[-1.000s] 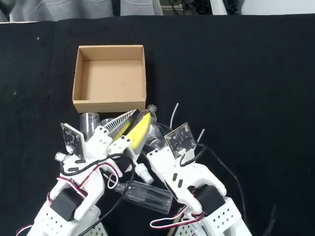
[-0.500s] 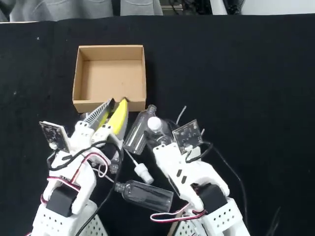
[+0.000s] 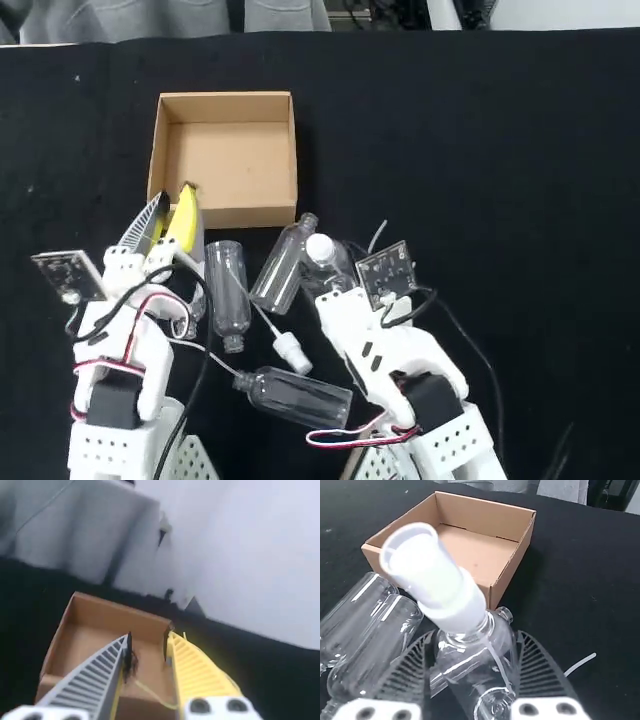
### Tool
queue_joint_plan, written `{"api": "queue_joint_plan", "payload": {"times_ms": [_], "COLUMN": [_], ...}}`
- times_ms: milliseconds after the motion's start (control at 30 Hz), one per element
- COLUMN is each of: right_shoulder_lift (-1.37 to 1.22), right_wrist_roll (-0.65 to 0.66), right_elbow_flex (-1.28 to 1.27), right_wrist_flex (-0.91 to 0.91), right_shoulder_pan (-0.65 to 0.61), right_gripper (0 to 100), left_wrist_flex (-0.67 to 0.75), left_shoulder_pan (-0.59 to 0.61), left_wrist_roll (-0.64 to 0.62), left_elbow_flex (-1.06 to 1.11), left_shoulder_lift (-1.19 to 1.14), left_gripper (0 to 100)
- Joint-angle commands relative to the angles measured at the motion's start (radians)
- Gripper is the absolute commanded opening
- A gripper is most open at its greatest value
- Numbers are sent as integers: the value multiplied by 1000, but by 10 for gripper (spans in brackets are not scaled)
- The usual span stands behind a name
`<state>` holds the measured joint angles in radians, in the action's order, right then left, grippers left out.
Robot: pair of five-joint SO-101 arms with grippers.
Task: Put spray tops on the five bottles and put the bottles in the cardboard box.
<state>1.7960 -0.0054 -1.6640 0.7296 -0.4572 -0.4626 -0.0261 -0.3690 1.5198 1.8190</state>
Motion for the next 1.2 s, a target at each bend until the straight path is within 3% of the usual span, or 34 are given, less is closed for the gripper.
{"api": "queue_joint_plan", "payload": {"times_ms": [0, 733, 867, 1167], "right_shoulder_lift": [110, 110, 110, 108], "right_wrist_roll": [9, 5, 8, 9], "right_elbow_flex": [62, 67, 79, 140], "right_wrist_flex": [-5, -6, -2, 31], "right_shoulder_pan": [23, 23, 23, 25], "right_gripper": [70, 70, 70, 68], "left_wrist_flex": [5, -15, -83, -97], "left_shoulder_pan": [67, 249, 248, 252], "left_wrist_roll": [-5, -6, -6, -6], "left_elbow_flex": [39, 180, 180, 180], "left_shoulder_lift": [6, 5, 5, 5], "left_gripper": [115, 113, 115, 116]}}
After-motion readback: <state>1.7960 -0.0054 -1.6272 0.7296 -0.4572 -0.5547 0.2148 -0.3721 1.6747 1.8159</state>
